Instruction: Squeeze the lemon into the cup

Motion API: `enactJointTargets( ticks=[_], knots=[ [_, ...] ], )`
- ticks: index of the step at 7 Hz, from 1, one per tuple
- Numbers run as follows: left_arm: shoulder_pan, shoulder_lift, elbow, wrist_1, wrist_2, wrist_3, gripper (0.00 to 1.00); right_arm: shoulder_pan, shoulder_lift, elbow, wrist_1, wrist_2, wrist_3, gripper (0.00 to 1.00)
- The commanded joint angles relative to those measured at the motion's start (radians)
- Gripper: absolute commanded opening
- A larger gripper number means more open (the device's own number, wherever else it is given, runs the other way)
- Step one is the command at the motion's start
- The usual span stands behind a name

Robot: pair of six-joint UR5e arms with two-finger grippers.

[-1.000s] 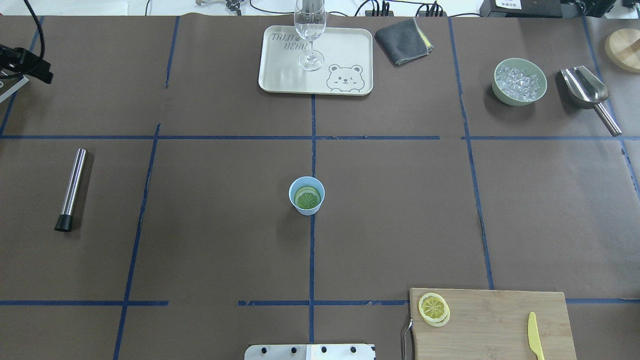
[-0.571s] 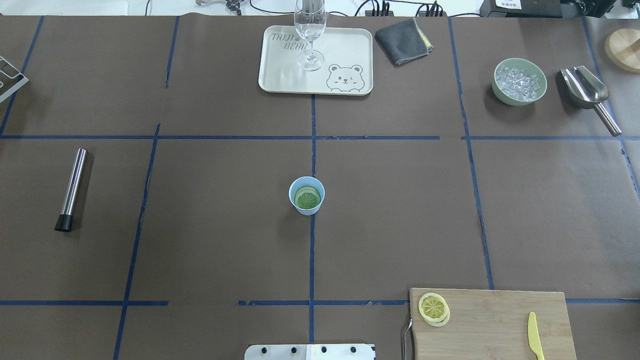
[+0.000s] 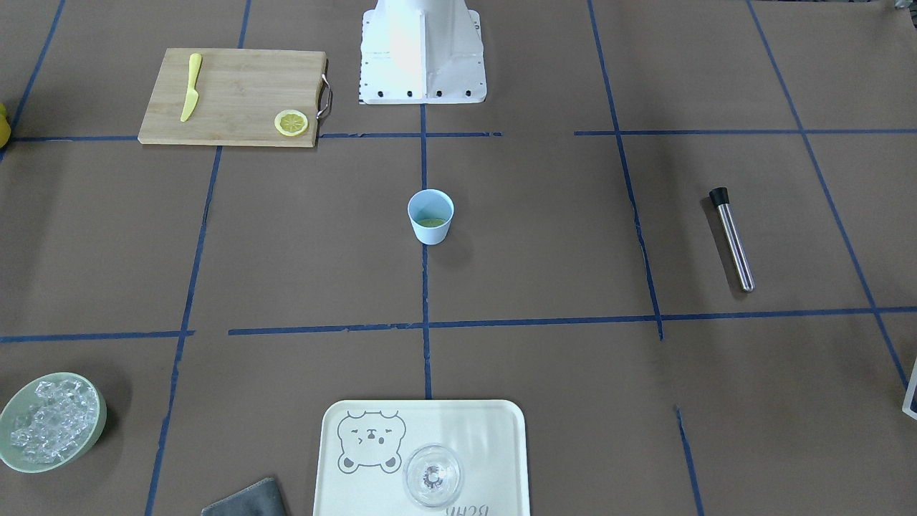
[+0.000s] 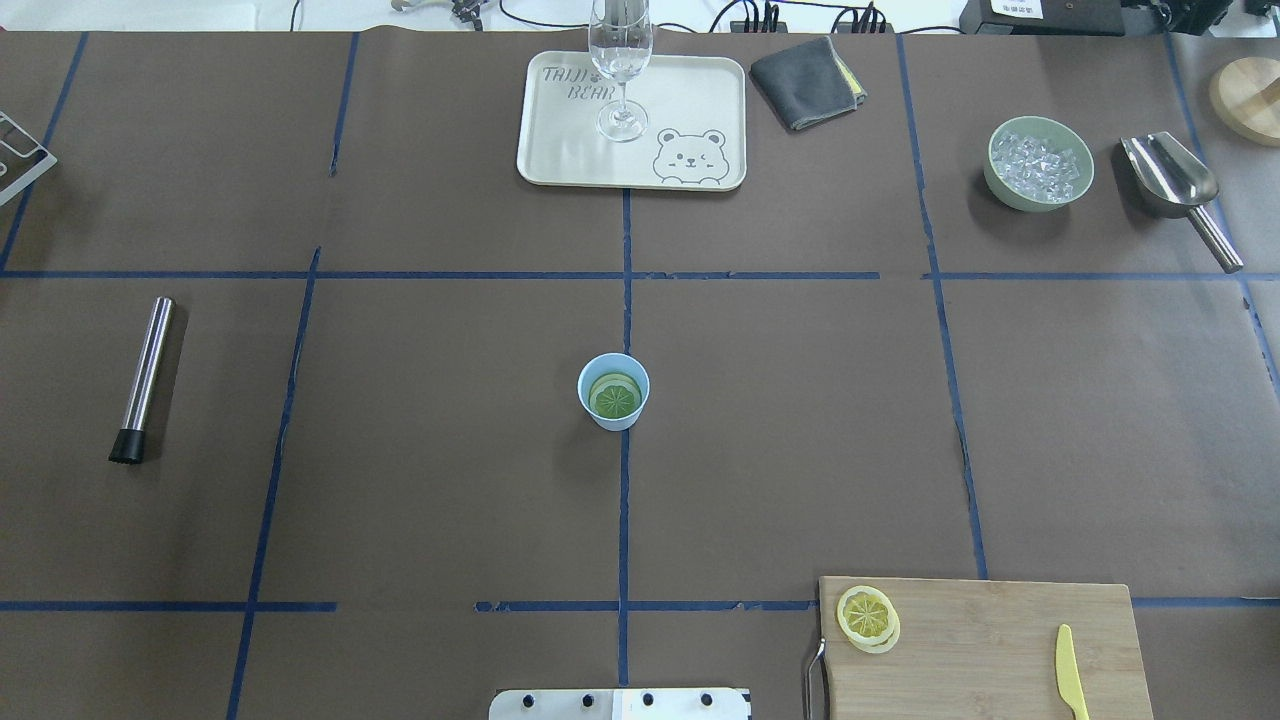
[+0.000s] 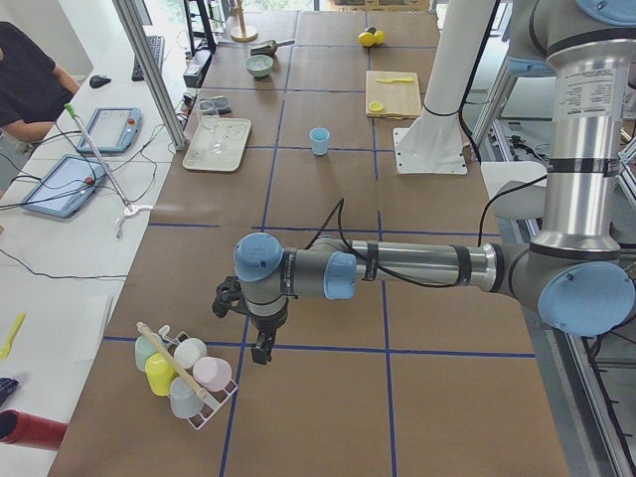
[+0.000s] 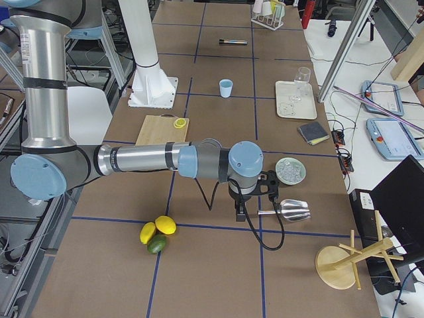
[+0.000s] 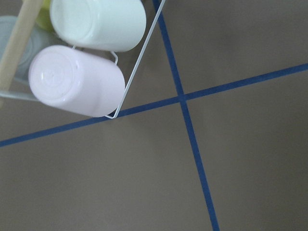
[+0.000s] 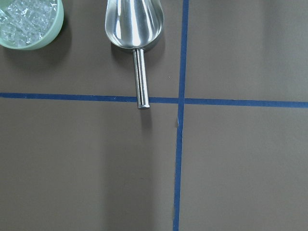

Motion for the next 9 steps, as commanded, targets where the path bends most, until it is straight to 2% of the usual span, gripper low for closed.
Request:
enactJointTargets(
  ticks=[1,9],
  knots=[
    [-0.010,-0.004,0.000,0.007,0.000,0.000,1.00,0.000,-0.010,-0.041,0.001,-0.001,-0.001,1.00],
    [-0.008,-0.027,0.004,0.008,-0.002,-0.004,1.00,0.000,0.008,-0.052,0.015,-0.015,0.048,1.00]
  ],
)
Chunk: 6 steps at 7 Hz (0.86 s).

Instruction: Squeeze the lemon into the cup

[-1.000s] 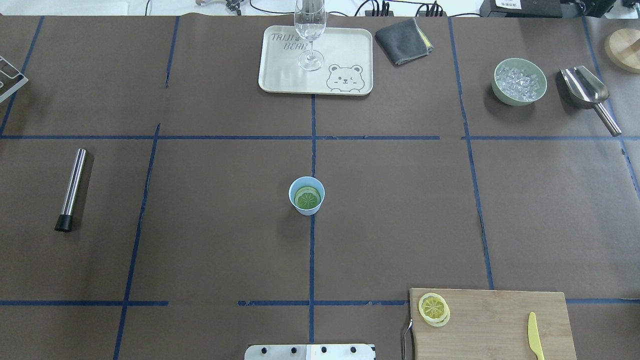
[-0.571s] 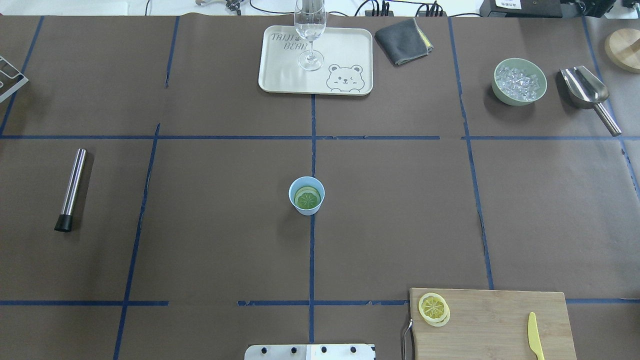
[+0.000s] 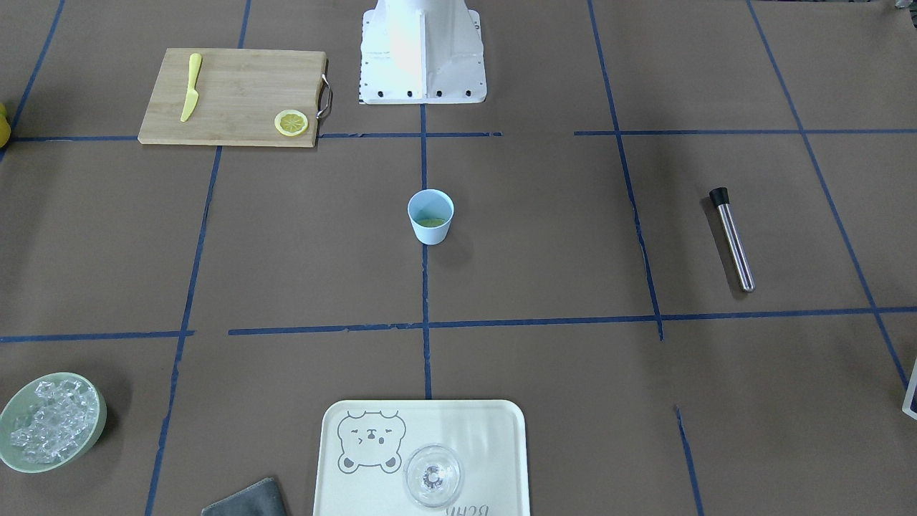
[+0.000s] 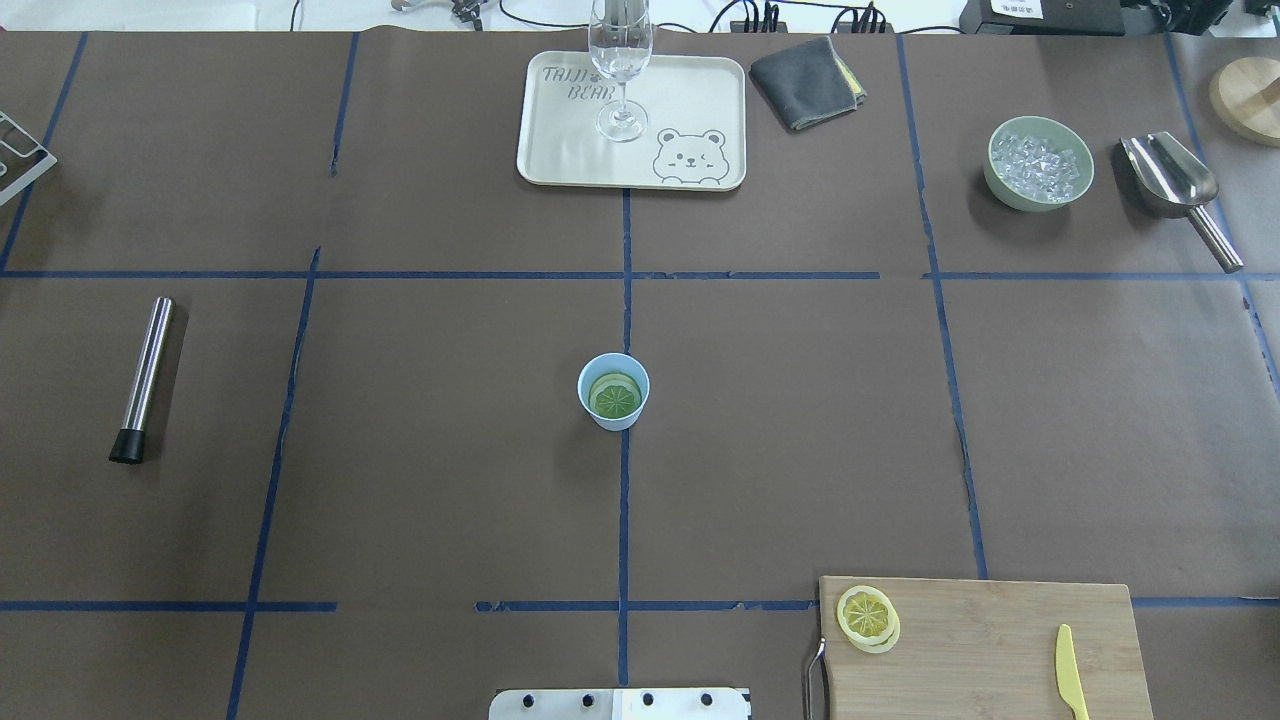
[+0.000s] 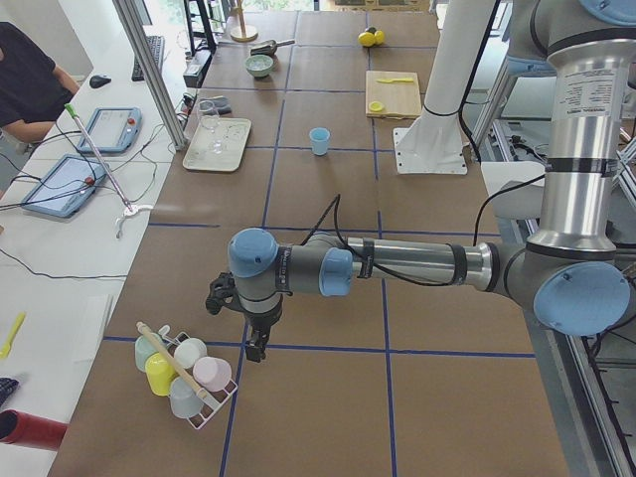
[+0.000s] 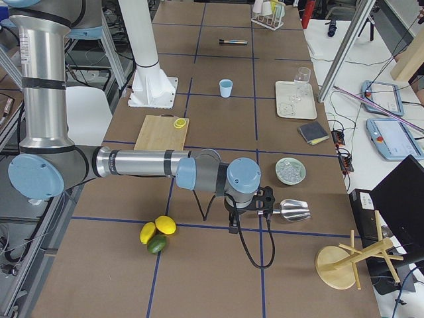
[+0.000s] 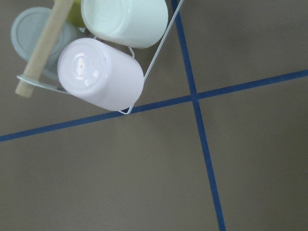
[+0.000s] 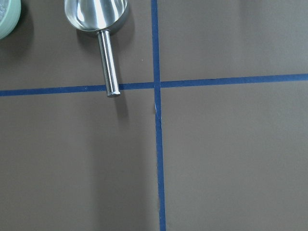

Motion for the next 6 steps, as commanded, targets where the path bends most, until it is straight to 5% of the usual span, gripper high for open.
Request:
enactJointTargets(
  ticks=[1,6],
  knots=[
    [0.000,0.003,0.001,0.000,0.000,0.000,1.00,0.000,0.021,-0.001,0.001,-0.002,0.006,1.00],
    [0.000,0.003,0.001,0.000,-0.002,0.000,1.00,0.000,0.038,-0.002,0.001,-0.007,0.012,1.00]
  ],
)
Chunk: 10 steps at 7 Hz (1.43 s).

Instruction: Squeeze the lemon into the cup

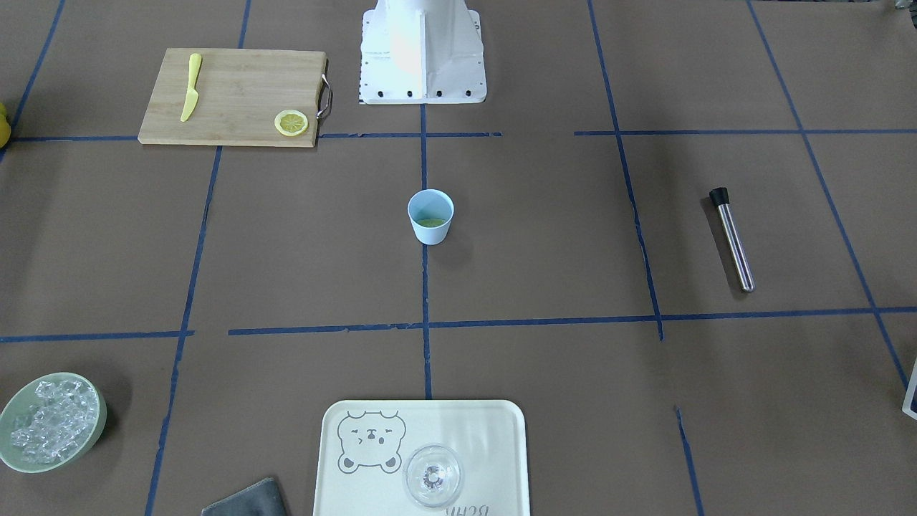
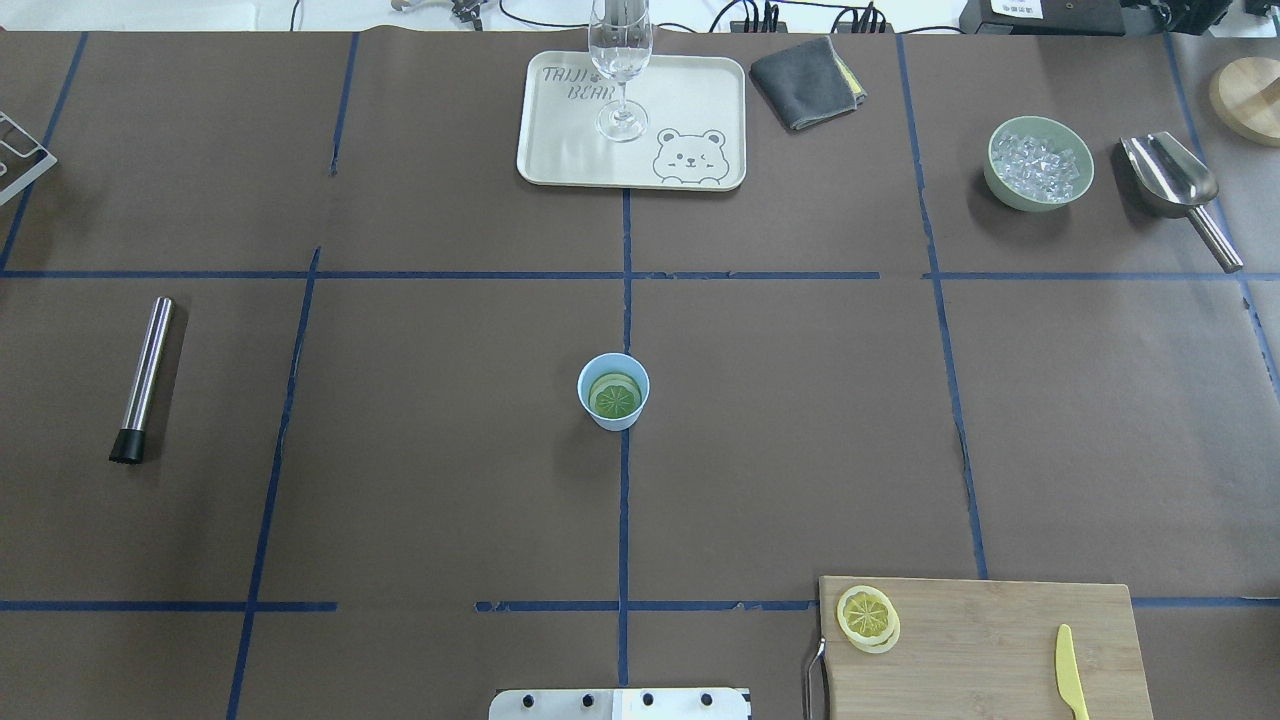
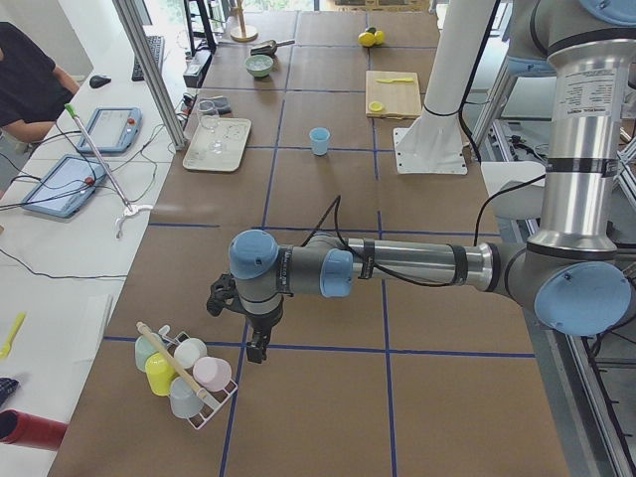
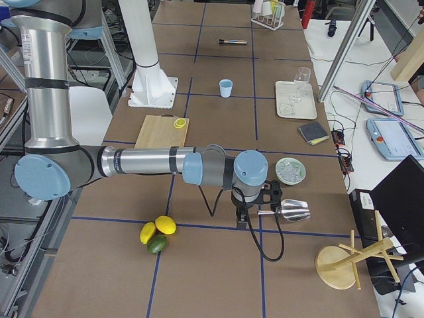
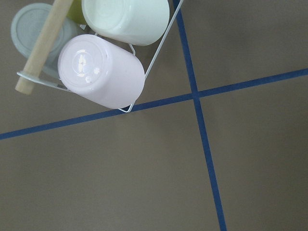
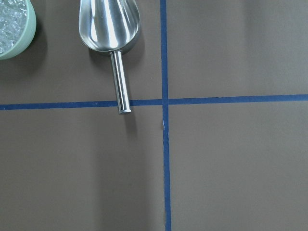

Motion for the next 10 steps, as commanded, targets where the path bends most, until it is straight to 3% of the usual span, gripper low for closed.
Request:
enactJointTargets(
  ticks=[1,7,10],
  knots=[
    [0.000,0.002,0.000,0.000,-0.007,0.000,1.00,0.001,0.004,0.001,0.000,-0.007,0.002,1.00],
    [0.000,0.014,0.002,0.000,-0.019,0.000,1.00,0.001,0.010,0.008,0.000,-0.040,0.002,1.00],
    [0.000,0.017,0.029,0.000,-0.094,0.000,1.00,0.001,0.010,0.008,0.000,-0.040,0.002,1.00]
  ],
)
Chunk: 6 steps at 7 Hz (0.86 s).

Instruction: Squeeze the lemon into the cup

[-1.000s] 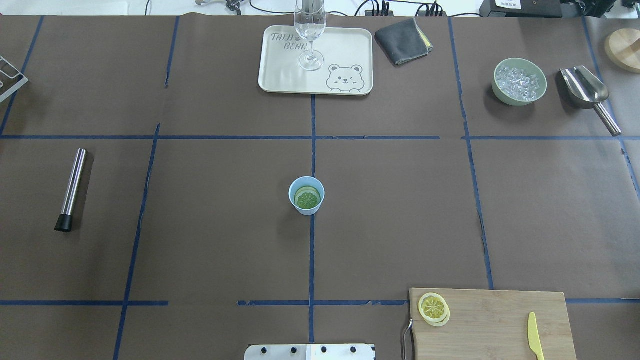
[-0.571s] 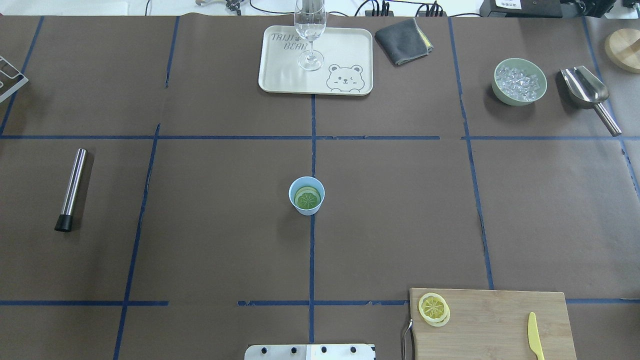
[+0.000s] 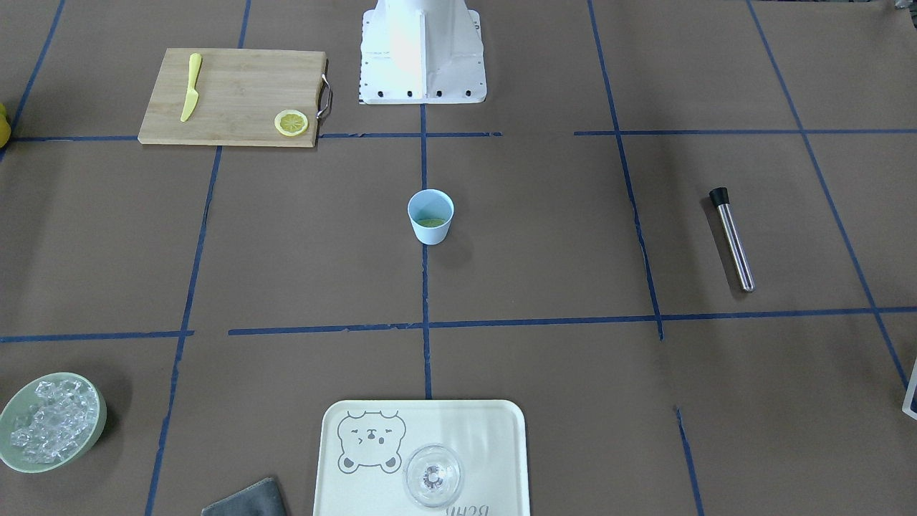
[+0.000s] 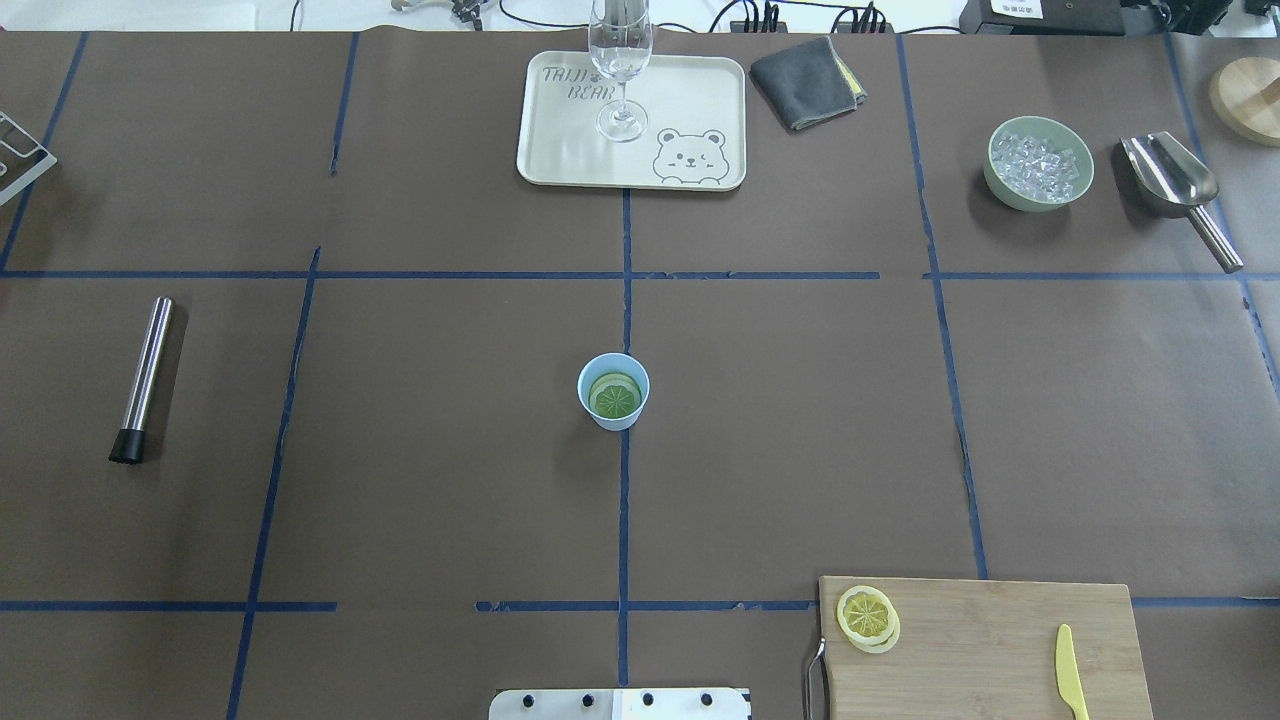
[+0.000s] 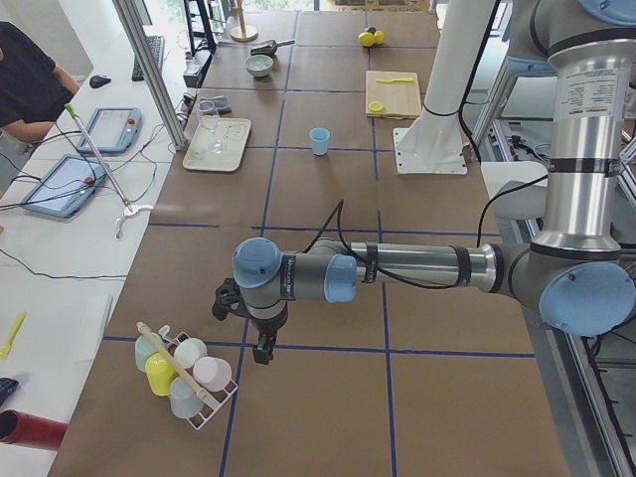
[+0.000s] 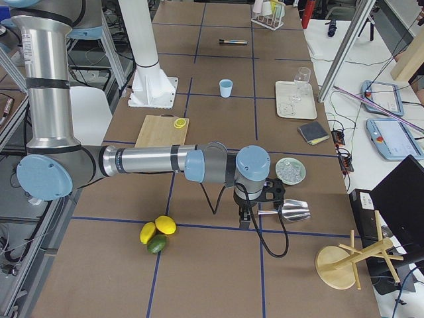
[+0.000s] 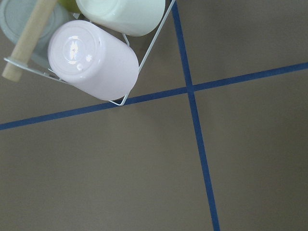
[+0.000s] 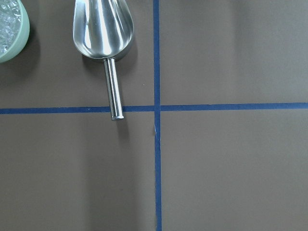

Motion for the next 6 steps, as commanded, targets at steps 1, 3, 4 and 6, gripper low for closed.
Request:
enactJointTargets(
  ticks=[1,3,4,6],
  knots=[
    [0.000,0.001,0.014,0.000,-0.027,0.000,1.00,0.000,0.000,0.000,0.000,0.000,0.000,1.00],
    [0.000,-0.001,0.009,-0.002,-0.027,-0.044,1.00,0.000,0.000,-0.001,0.000,-0.002,0.000,1.00],
    [0.000,-0.001,0.008,-0.003,-0.029,-0.049,1.00,0.000,0.000,-0.001,0.000,-0.002,0.000,1.00],
    [0.000,-0.001,0.009,-0.005,-0.029,-0.049,1.00,0.000,0.000,-0.001,0.000,-0.002,0.000,1.00]
  ],
)
